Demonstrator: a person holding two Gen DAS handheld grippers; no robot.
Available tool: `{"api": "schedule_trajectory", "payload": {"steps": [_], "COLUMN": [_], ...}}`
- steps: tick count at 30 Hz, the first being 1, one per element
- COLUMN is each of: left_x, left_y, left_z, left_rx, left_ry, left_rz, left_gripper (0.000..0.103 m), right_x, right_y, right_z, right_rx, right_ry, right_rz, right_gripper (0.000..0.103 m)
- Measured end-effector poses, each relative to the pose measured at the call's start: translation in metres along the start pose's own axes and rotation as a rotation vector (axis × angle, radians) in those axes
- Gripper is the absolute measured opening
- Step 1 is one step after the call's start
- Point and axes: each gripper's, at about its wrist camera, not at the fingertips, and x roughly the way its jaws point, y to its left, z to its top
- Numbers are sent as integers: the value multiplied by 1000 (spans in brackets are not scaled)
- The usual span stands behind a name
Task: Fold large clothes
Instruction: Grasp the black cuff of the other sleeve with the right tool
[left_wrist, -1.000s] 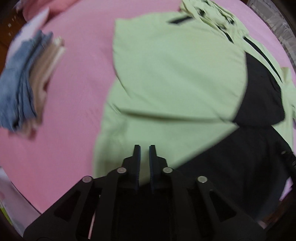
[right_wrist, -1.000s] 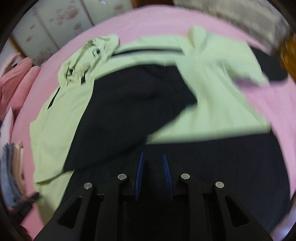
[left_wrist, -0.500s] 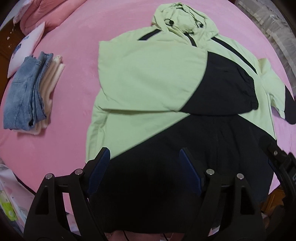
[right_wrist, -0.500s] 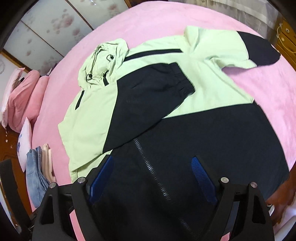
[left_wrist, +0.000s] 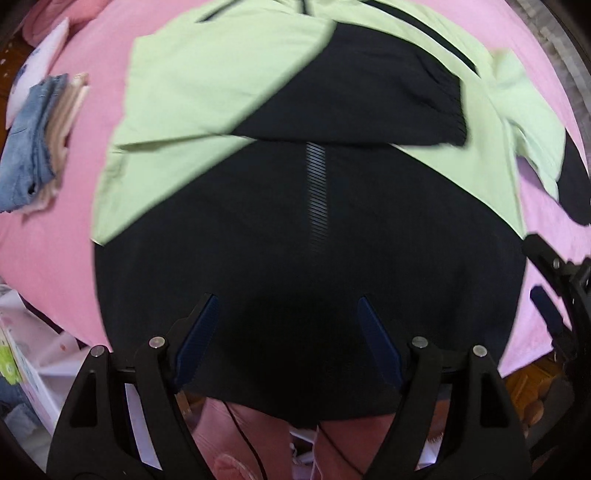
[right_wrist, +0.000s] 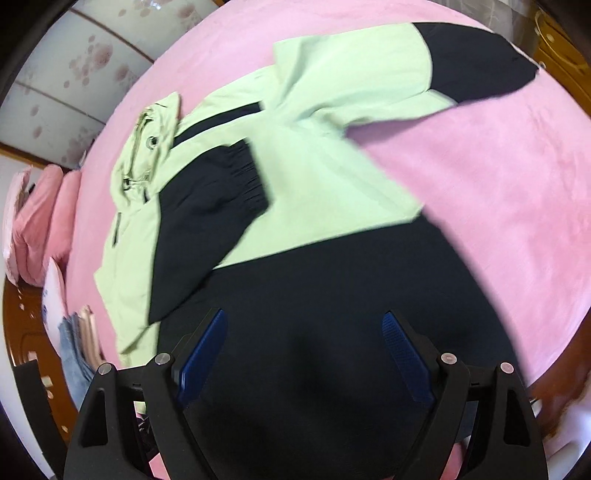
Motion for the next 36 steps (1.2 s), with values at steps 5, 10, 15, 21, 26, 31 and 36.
{"api": "schedule_trajectory", "payload": {"steps": [5,10,15,21,26,31,36], "left_x": [-8,-26,-32,-23,-17,-13,-9], "left_y": [-80,-157,-207,-248,-271,-278,-269], "left_z": [-7,-3,7,21,36,45,51], "left_rx": [80,187,225,285,286,275,243], "left_ry": [2,-34,-12,-3,20,-53,-34], "left_rz": [30,56,33,58,53,155,177], "left_gripper": [75,75,75,75,75,75,75], "right_x": [-7,-15,-15,-8,-7,-1,0], "right_y": [-58,-125,-206,-299,-356,-395,-415], "right_z": [52,101,149,207,247,288,322], "right_rx": [-9,46,194,335,430,459,455], "right_ry": [6,-7,-49,-190,-328,-419,-489], "right_rz": [4,6,46,0,42,97,99], "right_gripper": [87,87,87,87,87,87,56]}}
